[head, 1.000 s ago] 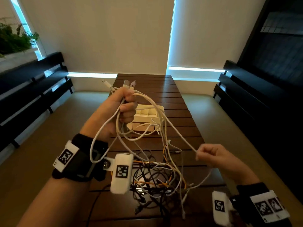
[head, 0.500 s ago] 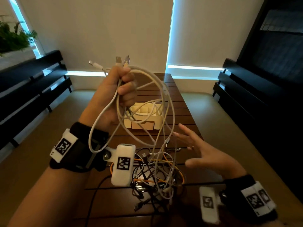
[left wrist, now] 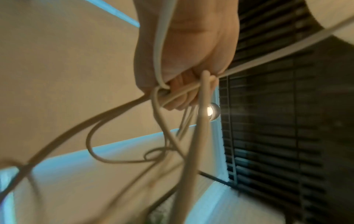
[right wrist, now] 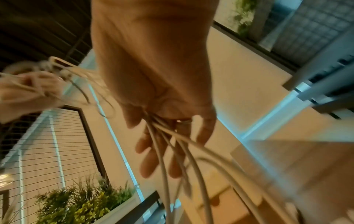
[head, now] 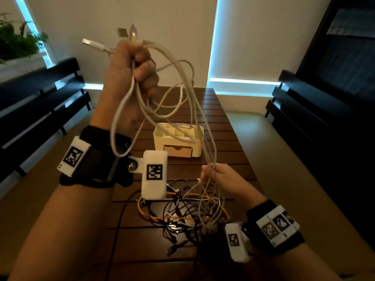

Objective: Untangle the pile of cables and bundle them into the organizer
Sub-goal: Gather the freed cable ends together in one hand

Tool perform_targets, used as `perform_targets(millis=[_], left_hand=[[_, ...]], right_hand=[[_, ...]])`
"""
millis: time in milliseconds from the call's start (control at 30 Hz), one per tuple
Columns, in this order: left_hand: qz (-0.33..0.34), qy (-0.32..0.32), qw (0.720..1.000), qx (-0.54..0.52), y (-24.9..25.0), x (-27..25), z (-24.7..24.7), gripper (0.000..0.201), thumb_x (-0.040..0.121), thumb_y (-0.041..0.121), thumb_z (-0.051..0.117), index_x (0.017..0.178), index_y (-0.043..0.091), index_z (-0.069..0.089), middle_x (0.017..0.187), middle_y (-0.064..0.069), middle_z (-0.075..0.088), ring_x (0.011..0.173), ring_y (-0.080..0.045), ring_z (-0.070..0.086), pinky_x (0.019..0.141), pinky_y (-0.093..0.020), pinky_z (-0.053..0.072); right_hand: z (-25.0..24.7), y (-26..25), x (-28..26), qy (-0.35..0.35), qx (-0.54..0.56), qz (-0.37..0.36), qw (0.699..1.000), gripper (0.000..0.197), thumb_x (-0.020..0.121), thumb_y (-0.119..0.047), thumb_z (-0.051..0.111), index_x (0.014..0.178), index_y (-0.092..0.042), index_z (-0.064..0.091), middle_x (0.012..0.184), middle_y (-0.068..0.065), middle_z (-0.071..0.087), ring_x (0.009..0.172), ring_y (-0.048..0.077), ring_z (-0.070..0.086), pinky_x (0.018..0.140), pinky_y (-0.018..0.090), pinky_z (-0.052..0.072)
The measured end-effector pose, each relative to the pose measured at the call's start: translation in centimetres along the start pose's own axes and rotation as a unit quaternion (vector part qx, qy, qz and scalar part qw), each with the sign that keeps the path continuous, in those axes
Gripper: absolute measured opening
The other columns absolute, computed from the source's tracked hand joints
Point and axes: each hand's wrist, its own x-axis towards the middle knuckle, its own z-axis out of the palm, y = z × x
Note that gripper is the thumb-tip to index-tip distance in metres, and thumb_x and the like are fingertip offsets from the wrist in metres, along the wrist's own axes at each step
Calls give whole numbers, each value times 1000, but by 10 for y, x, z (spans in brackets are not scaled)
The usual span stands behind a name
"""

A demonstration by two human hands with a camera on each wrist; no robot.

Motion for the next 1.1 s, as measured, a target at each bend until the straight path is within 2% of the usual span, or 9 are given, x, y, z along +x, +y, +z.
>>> perform_targets(millis=[133, 333, 433, 533, 700, 767, 867, 967, 1100], left_hand=[[-23, 89, 966, 240, -39, 1, -15, 36, 93, 19, 35, 57, 23, 35, 37, 8, 28, 32, -4, 21, 31, -16, 19], [-46, 105, 949, 295, -82, -8, -50, 38, 92, 18, 41, 55, 24, 37, 42, 9, 29, 36, -7, 22, 36, -21, 20], [-29, 89, 929, 357, -93, -14, -59, 43, 94, 18, 41, 52, 25, 37, 45, 9, 30, 41, -8, 24, 43, -22, 22], [-13, 8, 916, 401, -109, -28, -57, 38, 99, 18, 37, 61, 20, 38, 49, 9, 33, 43, -6, 29, 45, -17, 29], [-108, -30, 900, 422, -154, -44, -61, 31, 86, 38, 64, 77, 8, 67, 76, -5, 68, 73, -18, 64, 72, -35, 52], [-136, -56, 924, 352, -170, -49, -58, 10, 81, 16, 71, 91, 17, 68, 89, 7, 71, 88, -8, 66, 78, -27, 52], [-180, -106, 926, 313, -187, -54, -49, 31, 80, 5, 70, 110, 1, 61, 108, -6, 70, 102, -16, 66, 90, -35, 53], [-197, -146, 893, 378, -197, -55, -53, 29, 78, 13, 74, 80, -10, 55, 79, -18, 62, 77, -31, 62, 83, -44, 52], [-198, -70, 879, 427, -190, -52, -63, 18, 87, 19, 65, 99, 5, 64, 76, 0, 67, 69, -13, 64, 72, -38, 56]], right_hand=[[-27, -26, 4, 51, 151, -7, 987, 41, 100, -26, 32, 72, -10, 56, 72, 4, 68, 70, 12, 66, 64, 21, 53], [-46, -26, 2, 106, 201, -6, 974, 43, 96, -30, 42, 59, -17, 59, 61, 2, 65, 67, 22, 64, 78, 39, 54], [-54, -29, 2, 92, 460, -51, 881, 43, 90, -31, 38, 54, -16, 57, 49, 0, 54, 48, 17, 57, 63, 32, 53], [-49, -27, 8, 129, 420, -20, 898, 38, 96, -26, 36, 61, -14, 46, 42, -6, 41, 37, 7, 41, 56, 29, 45], [-60, -41, 3, 39, 568, -77, 819, 39, 87, -34, 37, 53, -18, 48, 41, -9, 21, 35, 5, 19, 41, 17, 39], [-61, -42, 3, 24, 567, -82, 819, 40, 87, -35, 36, 53, -18, 48, 47, -7, 12, 40, 7, 11, 39, 16, 35], [-58, -43, 4, 20, 566, -80, 820, 41, 88, -34, 35, 54, -17, 48, 43, -7, 15, 42, 7, 9, 38, 17, 36], [-61, -42, 2, 38, 571, -73, 817, 41, 87, -35, 36, 52, -17, 49, 39, -10, 23, 36, 4, 14, 36, 16, 36], [-72, -36, -14, 111, 416, -8, 903, 32, 80, -35, 44, 58, -13, 44, 38, -9, 28, 30, 3, 25, 32, 15, 30]])
